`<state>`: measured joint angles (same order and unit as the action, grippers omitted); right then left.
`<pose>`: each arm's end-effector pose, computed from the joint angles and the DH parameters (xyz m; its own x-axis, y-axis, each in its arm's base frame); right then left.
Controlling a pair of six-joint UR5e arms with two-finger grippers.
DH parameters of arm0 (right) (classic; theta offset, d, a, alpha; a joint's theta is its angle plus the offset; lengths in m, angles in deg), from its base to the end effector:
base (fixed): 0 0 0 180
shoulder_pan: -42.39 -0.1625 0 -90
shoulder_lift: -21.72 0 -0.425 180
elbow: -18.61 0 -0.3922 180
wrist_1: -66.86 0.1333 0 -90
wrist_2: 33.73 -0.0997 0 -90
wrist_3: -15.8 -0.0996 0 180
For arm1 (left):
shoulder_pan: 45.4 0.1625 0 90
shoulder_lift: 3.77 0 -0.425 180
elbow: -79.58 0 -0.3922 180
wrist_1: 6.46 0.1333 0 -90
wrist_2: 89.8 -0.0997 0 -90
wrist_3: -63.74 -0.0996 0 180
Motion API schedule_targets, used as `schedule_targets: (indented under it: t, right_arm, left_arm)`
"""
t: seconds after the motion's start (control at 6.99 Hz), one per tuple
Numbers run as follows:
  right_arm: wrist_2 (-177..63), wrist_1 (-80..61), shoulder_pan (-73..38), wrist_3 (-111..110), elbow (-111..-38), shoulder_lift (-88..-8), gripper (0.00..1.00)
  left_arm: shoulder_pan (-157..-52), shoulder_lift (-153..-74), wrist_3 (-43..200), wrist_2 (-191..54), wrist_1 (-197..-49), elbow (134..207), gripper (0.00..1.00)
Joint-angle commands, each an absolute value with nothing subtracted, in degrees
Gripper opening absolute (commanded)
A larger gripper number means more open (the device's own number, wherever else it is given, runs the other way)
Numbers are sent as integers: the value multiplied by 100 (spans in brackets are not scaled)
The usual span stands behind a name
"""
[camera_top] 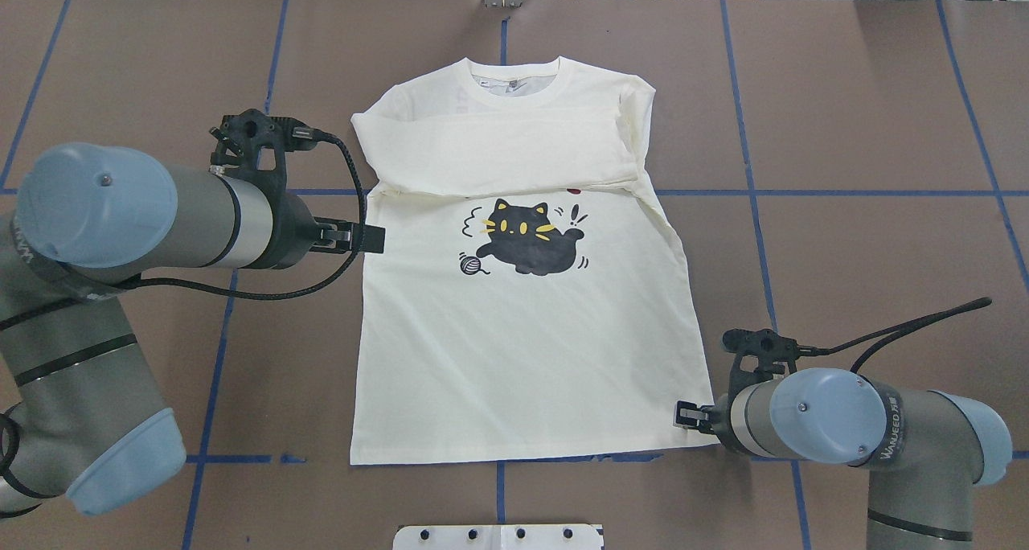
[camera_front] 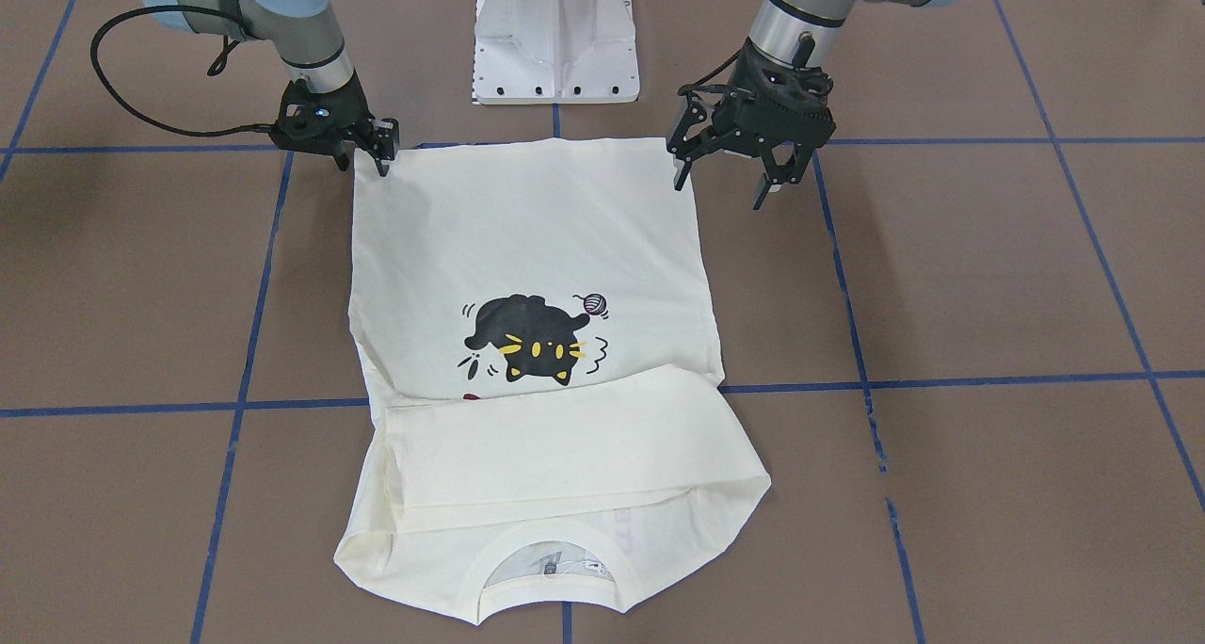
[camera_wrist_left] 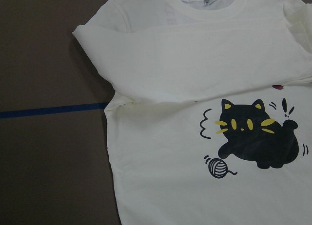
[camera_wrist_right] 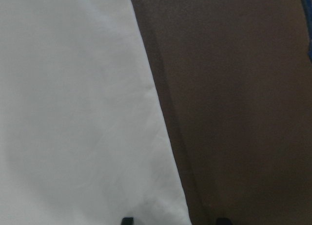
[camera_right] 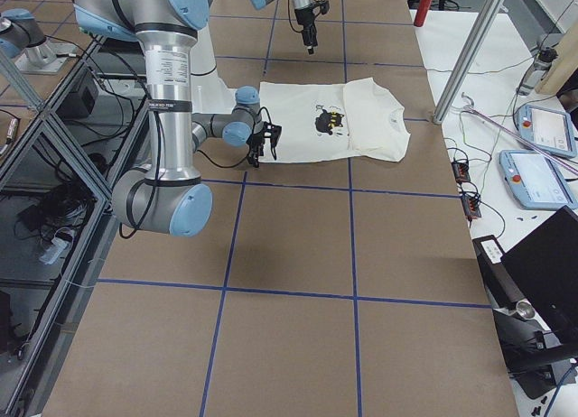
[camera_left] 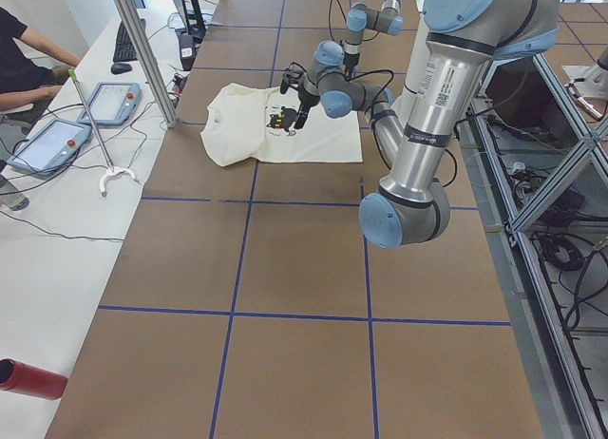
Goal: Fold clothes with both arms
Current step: 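Grasp the hem corners nearest the robot with both grippers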
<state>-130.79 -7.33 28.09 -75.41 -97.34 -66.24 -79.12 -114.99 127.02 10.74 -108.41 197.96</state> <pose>-0.4564 -0.2413 0.4055 0.6958 0.1990 0.6901 -0.1774 0.9787 -0.1033 0.3866 -0.3964 0.2190 0.5392 0.1716 -0.8245 0.1898 0.9291 0.3175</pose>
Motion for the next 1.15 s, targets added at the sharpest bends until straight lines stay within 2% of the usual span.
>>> schedule_targets:
  t: [0.0, 0.29, 0.72, 0.86, 1.0]
  right_arm:
    - [-13102, -732, 2806, -7543, -9845, -6687, 66]
    - [-13103, -732, 2815, -7543, -9873, -6731, 62]
    - [-13155, -732, 2815, -7543, -9864, -6731, 12]
    - [-13155, -723, 2815, -7534, -9873, -6714, 1]
    - [-13147, -723, 2815, -7543, -9908, -6705, 0]
  left_arm:
    - [-7915, -11495, 12702, 1074, -10841, 19788, 100]
    - [-7915, -11495, 12702, 1074, -10841, 19779, 100]
    - [-7915, -11495, 12702, 1074, -10841, 19779, 100]
    - [-7915, -11504, 12702, 1074, -10841, 19788, 100]
    - [-7915, -11495, 12702, 1074, -10841, 19779, 100]
